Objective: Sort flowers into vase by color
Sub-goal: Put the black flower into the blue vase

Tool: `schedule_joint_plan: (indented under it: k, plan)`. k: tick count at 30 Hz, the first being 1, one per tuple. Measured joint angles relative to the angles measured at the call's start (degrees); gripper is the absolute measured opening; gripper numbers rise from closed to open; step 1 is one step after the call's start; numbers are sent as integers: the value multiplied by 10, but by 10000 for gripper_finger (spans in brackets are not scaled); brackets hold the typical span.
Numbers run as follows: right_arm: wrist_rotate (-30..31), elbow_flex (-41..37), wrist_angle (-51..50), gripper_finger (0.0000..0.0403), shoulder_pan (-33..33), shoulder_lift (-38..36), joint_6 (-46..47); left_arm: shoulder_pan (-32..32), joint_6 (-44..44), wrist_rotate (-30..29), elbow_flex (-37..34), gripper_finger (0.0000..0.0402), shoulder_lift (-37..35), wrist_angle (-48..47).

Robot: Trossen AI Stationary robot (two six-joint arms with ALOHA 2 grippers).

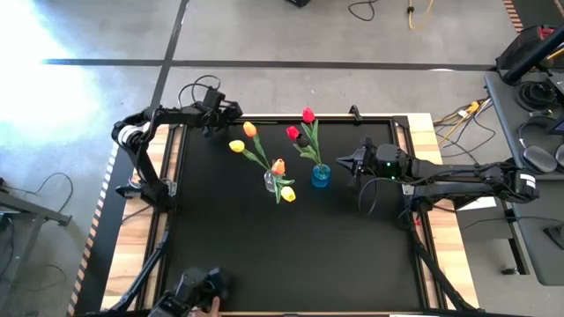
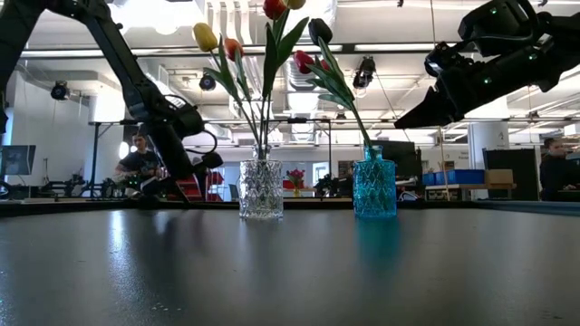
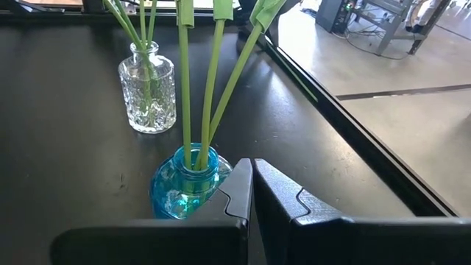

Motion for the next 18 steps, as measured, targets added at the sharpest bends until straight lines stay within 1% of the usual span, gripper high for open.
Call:
schedule_joint_plan:
  k: [3,9,11,18]
  plan:
    - [0,0,0,9,0,0,0,0,14,-2,0,115,0,-7]
    - [0,0,0,9,0,0,0,-17,53,-17,-2,31,-3,-11]
    - [0,0,0,9,0,0,0,-23,64,-22,-2,10,-4,-14]
    - [0,0,0,9,0,0,0,-39,92,-23,-4,6,-6,-36]
